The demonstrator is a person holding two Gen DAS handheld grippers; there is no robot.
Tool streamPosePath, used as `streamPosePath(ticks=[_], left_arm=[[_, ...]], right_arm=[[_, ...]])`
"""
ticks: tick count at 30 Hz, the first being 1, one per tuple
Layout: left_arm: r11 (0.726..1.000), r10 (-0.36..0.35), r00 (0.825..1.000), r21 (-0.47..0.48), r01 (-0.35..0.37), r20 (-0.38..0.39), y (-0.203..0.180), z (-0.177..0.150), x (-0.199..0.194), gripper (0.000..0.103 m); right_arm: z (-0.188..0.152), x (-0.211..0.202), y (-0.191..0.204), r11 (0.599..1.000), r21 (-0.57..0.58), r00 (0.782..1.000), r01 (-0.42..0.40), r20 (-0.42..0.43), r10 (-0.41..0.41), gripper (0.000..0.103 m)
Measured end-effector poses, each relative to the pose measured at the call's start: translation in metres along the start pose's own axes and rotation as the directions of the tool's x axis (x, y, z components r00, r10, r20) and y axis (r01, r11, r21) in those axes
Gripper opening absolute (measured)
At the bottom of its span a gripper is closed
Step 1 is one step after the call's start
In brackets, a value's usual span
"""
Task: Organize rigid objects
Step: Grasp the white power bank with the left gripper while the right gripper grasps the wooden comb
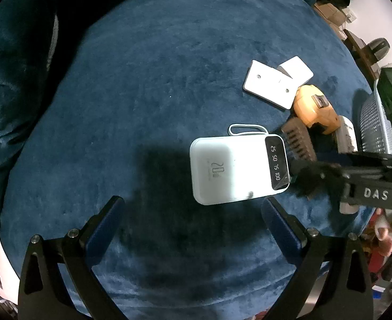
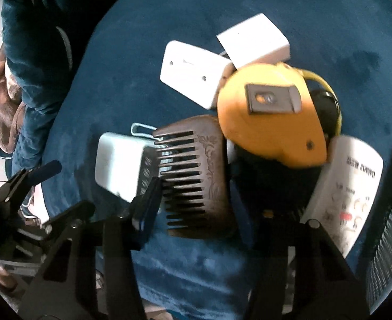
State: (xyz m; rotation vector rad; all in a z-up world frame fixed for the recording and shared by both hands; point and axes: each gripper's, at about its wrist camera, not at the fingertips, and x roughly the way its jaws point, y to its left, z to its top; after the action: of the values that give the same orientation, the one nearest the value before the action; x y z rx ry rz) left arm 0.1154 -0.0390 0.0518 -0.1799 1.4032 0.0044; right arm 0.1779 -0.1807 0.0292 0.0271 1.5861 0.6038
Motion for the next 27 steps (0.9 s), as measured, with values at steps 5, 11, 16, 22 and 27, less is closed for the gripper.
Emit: streamPosePath(ticks=[5,11,16,22,27], left_arm=[[0.999,0.003,1.0,0.048,-0.004,0.007,-0.005,0.001,0.003,0.102],[0.957,0.061,0.996,0.282,-0.075,0.058,-0.033,0.0,0.012,0.102],[0.862,0.062,0.994,0.496,-0.101,0.094,-0.062,-0.004,0.027,0.102],[0.739,0.058,0.997,0.67,-0.078,0.053,-0.081,0.007,0.055,0.103],[0.796,0.012,1.0,0.605,-0.021,0.02,-0.067,0.016,0.055,0.091]], right_arm=[[-0.001,0.005,0.004,0.998,0.02,0.998,0.053,-0.017,-0.052,0.054],[0.001,0.018,0.012,0.992,-0.016,0.992,0.122,-0.019,-0.122,0.053],[0.0,0.008,-0.006,0.995,0.095,0.999,0.029,-0.022,-0.027,0.05],[-0.002,0.009,-0.022,0.987,0.151,0.999,-0.048,-0.009,0.05,0.05],[-0.007,0.004,-0.026,0.992,0.125,1.0,-0.028,-0.009,0.03,0.05]])
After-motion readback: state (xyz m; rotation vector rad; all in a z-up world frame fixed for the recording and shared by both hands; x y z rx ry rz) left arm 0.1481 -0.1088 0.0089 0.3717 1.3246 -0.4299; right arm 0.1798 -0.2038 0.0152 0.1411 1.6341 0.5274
